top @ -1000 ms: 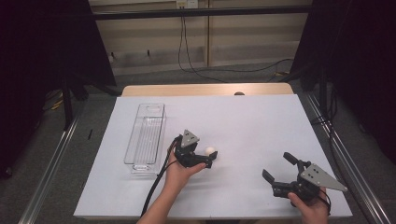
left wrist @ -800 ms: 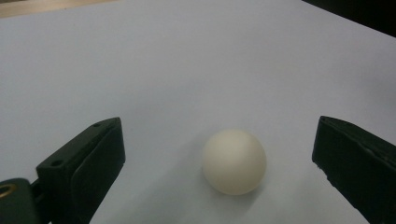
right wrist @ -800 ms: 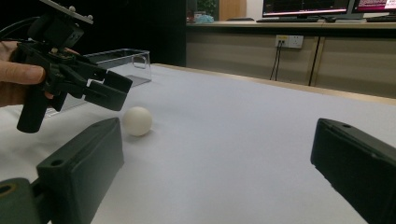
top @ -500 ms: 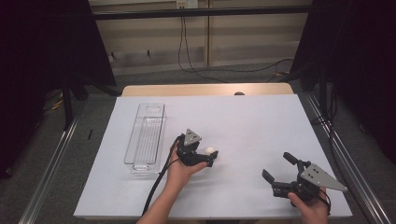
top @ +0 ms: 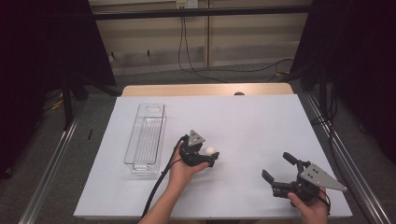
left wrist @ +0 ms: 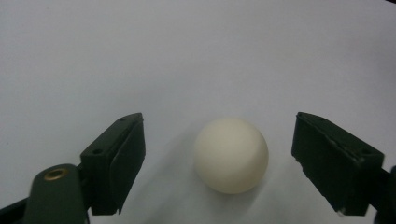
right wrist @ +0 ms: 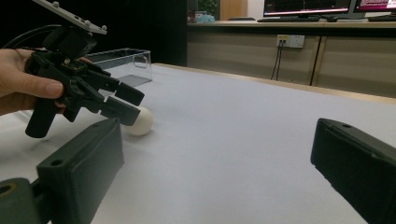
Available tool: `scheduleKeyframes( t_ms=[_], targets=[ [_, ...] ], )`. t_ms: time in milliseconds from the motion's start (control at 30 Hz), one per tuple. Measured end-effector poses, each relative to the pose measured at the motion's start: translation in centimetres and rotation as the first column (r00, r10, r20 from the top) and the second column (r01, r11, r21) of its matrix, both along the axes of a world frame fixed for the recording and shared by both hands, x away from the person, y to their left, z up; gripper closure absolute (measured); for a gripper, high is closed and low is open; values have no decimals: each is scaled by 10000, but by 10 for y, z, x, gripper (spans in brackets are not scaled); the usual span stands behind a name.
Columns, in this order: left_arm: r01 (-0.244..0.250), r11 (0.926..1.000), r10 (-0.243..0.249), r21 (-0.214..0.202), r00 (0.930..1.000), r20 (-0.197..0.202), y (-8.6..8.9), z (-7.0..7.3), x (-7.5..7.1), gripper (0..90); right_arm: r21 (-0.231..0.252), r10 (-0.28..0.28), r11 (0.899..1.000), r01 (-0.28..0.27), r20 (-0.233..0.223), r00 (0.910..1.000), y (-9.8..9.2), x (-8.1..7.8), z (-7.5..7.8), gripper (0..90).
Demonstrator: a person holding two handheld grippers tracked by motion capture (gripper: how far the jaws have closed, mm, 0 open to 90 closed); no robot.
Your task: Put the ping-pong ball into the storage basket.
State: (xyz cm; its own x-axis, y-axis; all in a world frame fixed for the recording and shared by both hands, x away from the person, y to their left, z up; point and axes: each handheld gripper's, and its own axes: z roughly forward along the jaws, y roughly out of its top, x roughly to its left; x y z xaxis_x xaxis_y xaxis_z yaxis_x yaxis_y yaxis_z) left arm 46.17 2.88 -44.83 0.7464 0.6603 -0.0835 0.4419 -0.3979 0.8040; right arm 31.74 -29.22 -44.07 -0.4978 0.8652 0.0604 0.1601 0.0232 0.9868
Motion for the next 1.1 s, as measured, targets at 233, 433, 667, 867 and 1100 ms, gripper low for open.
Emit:
scheduleKeyframes(
  t_ms=[233,433,667,867,1100],
  targets=[
    [71,9999,-73,-79,9998,-171,-1,-2,0,270,-30,-40,10000,40,100,9999,-1,1,0,21],
    [200,9996,-205,-191,9995,-248,-2,-3,1,325,39,-74,10000,74,61,10000,-1,0,1,21],
    [361,9992,-366,-183,9989,-289,-4,-4,0,400,-8,-36,10000,36,33,10000,-1,0,0,21],
    [484,9988,-485,-34,9981,-385,-5,-4,1,429,62,-79,10000,78,87,9999,-1,1,0,21],
    [536,9985,-532,89,9975,-463,-6,-6,1,451,68,-101,9999,100,79,9999,-1,1,0,21]
  ],
)
